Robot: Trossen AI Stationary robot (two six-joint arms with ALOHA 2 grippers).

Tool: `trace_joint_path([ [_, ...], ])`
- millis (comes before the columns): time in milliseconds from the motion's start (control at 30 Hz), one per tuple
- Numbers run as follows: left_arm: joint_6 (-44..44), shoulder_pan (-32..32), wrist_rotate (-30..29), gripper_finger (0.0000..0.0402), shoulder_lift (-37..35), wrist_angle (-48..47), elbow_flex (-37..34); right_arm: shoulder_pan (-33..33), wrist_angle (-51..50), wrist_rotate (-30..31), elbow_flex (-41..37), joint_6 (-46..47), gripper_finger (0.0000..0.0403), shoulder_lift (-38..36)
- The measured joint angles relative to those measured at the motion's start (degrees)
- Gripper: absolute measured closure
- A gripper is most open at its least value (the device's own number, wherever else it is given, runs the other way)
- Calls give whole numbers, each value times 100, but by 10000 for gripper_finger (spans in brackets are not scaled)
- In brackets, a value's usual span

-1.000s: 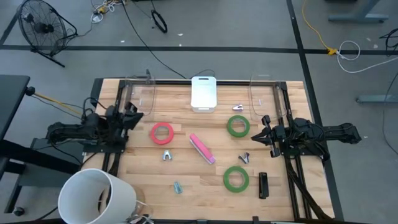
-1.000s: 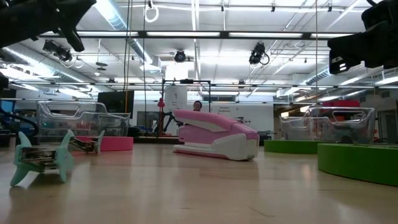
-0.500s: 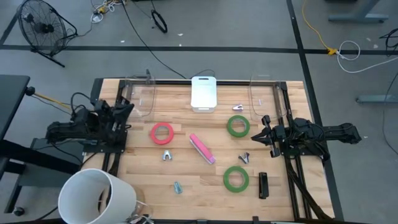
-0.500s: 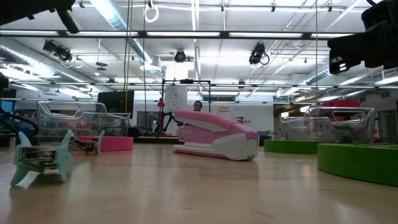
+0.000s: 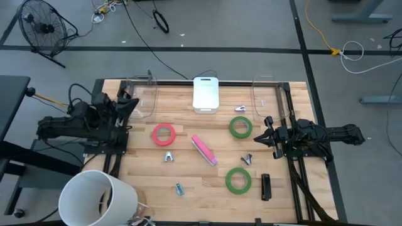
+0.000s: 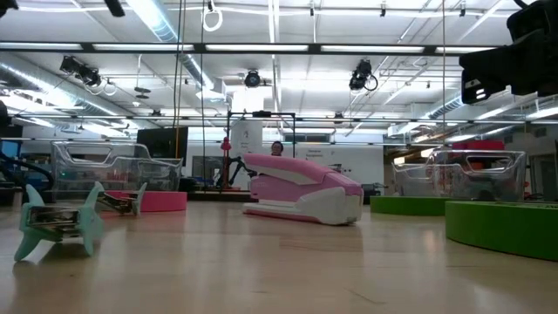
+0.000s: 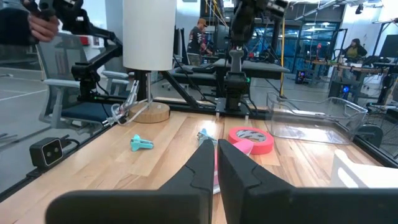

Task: Pick and place Stapler, Stapler remover, tape
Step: Put the pink tape into the left transparent bin

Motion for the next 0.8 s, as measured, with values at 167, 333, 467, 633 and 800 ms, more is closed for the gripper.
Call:
trace_joint_path([
  [167, 416, 0, 2, 383, 767, -38, 600, 1, 0, 0, 1, -1, 381, 0],
  [333, 664, 0, 2, 383, 1462, -33, 1140, -1, 0, 0, 0, -1, 381, 0],
  [467, 724, 2, 2, 383, 1956, -44, 1545, -1, 0, 0, 2, 0, 381, -2],
  [633, 540, 4, 2, 383, 2446, -54, 2013, 1, 0, 0, 2, -2, 381, 0],
  [800, 538, 4, 2, 383, 2820, -580, 2507, 0, 0, 0, 1, 0, 381, -2],
])
